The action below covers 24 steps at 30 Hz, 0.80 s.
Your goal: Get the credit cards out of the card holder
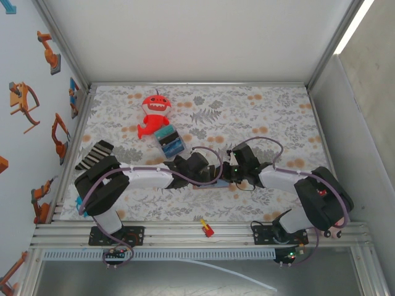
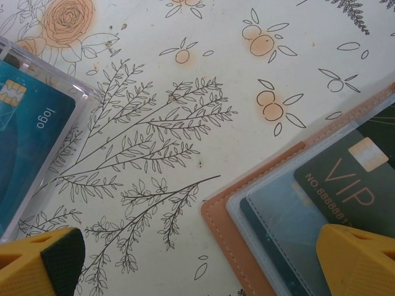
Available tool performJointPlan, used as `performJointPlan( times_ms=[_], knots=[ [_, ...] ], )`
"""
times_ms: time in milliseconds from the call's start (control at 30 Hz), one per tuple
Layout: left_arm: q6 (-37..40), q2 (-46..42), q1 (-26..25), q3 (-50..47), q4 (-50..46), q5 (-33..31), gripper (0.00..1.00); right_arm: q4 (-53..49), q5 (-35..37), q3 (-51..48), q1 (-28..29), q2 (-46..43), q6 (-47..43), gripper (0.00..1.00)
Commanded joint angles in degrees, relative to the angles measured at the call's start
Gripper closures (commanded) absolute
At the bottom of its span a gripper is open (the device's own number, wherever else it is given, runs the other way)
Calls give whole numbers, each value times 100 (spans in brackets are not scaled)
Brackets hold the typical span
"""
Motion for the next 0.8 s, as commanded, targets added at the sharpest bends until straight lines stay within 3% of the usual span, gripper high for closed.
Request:
performJointPlan(
  times_ms=[0, 467, 767],
  knots=[
    [102, 170, -32, 58, -301, -31, 3, 762, -332, -178, -22, 88, 270, 84],
    [-41, 288, -59, 46, -291, 2, 3, 1758, -595, -423, -26, 247, 431, 84],
    [-39, 222, -65, 15, -326, -63, 3, 1504, -416, -445, -38, 171, 304, 95]
  ],
)
